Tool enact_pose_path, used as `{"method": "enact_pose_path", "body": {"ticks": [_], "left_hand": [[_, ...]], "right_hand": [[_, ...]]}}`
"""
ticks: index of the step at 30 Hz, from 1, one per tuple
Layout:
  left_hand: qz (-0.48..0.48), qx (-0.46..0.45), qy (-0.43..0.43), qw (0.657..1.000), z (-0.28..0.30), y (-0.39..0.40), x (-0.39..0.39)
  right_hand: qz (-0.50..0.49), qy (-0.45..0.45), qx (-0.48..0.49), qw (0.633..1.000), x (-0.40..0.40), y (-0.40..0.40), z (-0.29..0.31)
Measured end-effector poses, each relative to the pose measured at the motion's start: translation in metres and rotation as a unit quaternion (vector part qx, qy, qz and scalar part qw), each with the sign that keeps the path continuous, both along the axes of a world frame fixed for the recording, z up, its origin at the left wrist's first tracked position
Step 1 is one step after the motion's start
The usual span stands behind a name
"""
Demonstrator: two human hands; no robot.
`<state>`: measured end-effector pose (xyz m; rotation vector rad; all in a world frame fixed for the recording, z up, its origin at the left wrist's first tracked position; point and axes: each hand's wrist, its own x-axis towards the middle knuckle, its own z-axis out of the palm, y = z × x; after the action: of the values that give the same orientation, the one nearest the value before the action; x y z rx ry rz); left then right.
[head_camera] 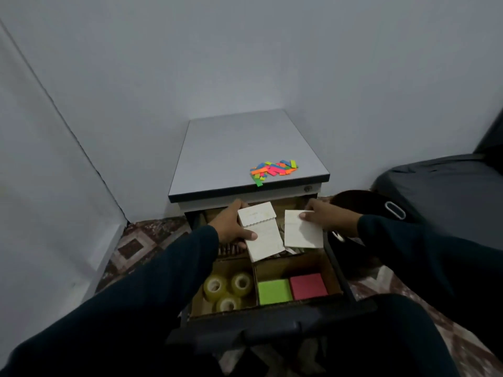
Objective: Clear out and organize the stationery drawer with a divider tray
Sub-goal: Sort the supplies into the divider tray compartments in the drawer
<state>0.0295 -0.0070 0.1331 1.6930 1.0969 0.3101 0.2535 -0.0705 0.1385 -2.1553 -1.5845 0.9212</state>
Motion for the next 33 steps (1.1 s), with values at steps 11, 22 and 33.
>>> {"method": "enact_pose_path", "body": {"ticks": [11,22,33], "left_hand": [[0.02,-0.026,0.017,0.999,-0.045,-0.017,-0.02],[0.036,-0.036,0.006,0.999,-0.049,-0.015,-0.039],[0.028,-0.042,0.007,0.999,-0.051,-0.016,-0.035]], "right_hand": [[0.2,-0.141,-0.082,0.966,-0.012,-0.032,-0.054],[0.254,-0.31,-0.06,0.914,-0.021,-0.034,-0.083],[0.295,-0.359,0.007,0.885,-0.02,-0.048,-0.091]]}}
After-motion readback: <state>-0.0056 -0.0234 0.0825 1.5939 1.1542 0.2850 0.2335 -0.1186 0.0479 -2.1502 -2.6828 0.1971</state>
